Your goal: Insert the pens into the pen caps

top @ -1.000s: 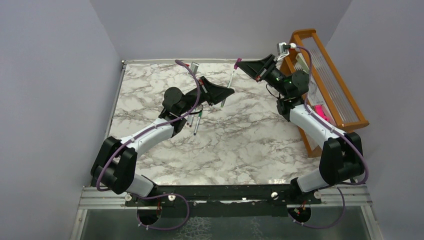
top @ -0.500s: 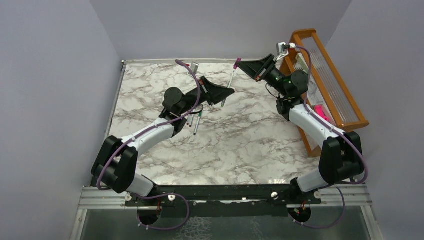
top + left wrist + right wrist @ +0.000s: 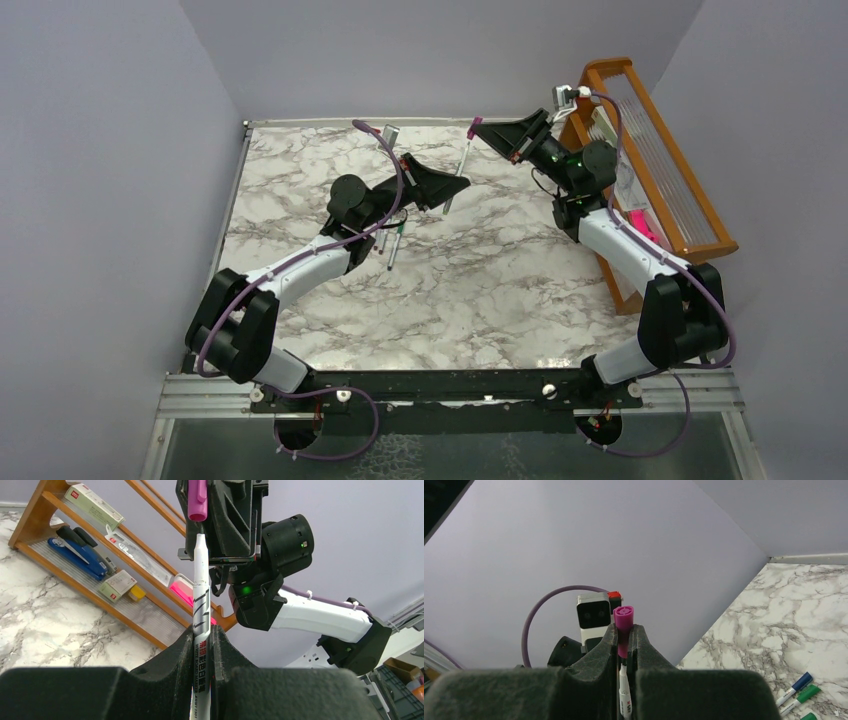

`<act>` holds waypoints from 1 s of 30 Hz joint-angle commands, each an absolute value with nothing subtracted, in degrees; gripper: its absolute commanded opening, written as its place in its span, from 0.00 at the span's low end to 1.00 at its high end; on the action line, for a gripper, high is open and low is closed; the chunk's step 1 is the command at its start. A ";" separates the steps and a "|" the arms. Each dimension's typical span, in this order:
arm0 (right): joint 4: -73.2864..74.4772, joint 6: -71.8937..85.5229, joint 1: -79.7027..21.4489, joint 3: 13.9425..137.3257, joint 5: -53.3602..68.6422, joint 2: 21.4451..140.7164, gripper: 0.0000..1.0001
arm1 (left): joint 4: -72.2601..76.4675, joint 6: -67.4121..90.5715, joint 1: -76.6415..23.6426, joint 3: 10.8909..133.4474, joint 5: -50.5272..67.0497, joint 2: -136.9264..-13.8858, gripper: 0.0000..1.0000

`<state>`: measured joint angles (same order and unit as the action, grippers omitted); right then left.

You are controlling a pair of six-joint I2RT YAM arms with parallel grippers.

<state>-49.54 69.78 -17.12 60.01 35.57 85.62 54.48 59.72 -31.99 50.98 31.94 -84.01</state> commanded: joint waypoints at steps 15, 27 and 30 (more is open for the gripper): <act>-49.93 68.73 -16.79 59.07 37.80 84.58 0.01 | 57.91 59.94 -32.07 51.59 32.84 -84.21 0.00; -48.60 68.26 -16.74 58.38 38.59 83.85 0.01 | 58.18 59.33 -31.99 53.32 33.40 -85.60 0.00; -46.83 67.40 -16.79 58.43 39.03 83.69 0.01 | 58.18 59.23 -32.00 54.20 33.67 -86.06 0.00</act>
